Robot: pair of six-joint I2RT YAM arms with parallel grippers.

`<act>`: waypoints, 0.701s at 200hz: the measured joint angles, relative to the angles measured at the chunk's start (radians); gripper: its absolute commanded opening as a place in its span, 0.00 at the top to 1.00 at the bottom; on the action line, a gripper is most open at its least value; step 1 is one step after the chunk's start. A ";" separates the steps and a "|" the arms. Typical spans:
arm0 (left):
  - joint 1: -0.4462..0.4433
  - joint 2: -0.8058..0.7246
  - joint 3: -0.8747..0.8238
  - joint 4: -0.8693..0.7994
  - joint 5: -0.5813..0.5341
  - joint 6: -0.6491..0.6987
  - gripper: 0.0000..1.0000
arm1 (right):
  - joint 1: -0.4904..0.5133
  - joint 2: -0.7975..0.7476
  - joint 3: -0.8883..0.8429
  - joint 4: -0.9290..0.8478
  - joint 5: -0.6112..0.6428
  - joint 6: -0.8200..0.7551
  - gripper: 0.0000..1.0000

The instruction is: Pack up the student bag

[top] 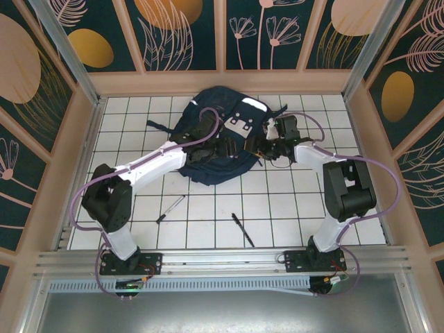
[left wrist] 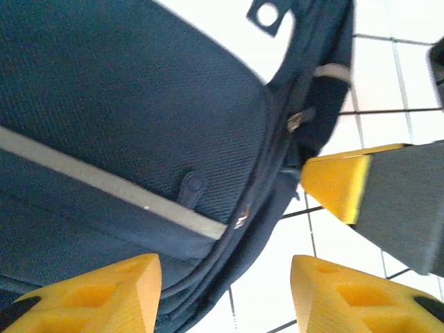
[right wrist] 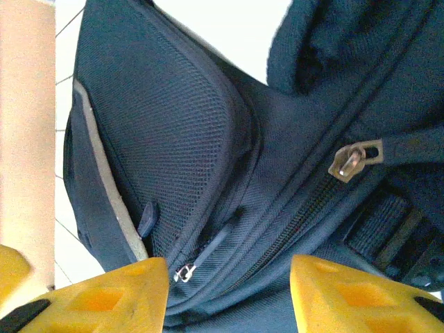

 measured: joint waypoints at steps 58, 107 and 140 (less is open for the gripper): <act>0.000 -0.055 -0.068 0.035 0.040 0.067 0.50 | -0.091 -0.014 -0.026 0.021 -0.068 -0.042 0.51; 0.000 -0.001 -0.001 0.015 0.051 0.077 0.49 | -0.024 0.006 0.040 -0.066 -0.085 -0.071 0.55; -0.002 0.002 -0.083 0.092 0.074 0.032 0.49 | 0.013 0.011 0.067 -0.062 -0.109 -0.086 0.55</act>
